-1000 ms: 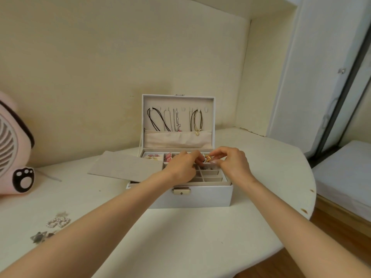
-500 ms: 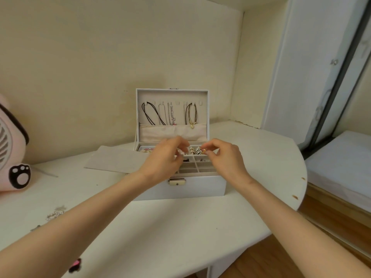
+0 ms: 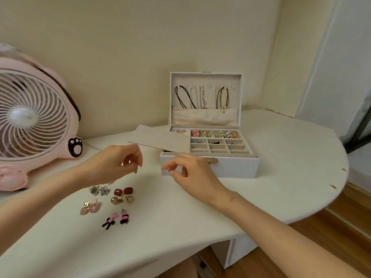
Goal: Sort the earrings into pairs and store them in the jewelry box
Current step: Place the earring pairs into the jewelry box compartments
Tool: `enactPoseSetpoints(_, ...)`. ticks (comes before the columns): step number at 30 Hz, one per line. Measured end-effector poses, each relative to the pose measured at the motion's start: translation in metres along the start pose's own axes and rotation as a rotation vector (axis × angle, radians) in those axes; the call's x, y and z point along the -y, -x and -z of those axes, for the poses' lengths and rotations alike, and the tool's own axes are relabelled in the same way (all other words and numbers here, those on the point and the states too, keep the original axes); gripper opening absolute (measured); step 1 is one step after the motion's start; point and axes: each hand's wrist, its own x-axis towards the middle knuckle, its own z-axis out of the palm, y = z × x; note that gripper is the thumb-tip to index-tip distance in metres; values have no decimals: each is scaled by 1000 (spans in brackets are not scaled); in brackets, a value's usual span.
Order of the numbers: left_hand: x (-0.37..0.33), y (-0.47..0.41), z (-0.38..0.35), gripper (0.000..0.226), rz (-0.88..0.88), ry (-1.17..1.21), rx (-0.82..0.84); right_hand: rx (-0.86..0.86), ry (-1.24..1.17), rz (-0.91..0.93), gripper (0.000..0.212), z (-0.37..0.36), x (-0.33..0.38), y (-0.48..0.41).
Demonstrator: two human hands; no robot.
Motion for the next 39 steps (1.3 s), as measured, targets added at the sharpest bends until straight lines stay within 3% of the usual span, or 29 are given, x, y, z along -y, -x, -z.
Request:
enactPoseSetpoints(5, 14, 13, 3, 12, 143, -213, 285, 248, 15, -64, 20, -39, 25, -9)
enactPoseSetpoints(14, 31, 11, -12, 26, 180, -180, 292, 318, 43, -130, 18, -60, 43, -33)
enactPoseSetpoints(22, 27, 10, -19, 27, 103, -147, 215, 219, 48, -81, 7, -60, 34, -27)
enactPoseSetpoints(31, 15, 10, -23, 22, 49, -177, 190, 141, -6, -33, 12, -33, 24, -19)
enactPoseSetpoints(36, 5, 3, -24, 29, -40, -122, 51, -38, -152, -107, 14, 12, 11, -25)
enactPoseSetpoints(39, -13, -16, -19, 20, -131, -28, -66, -181, -130, -220, 12, 43, -5, -40)
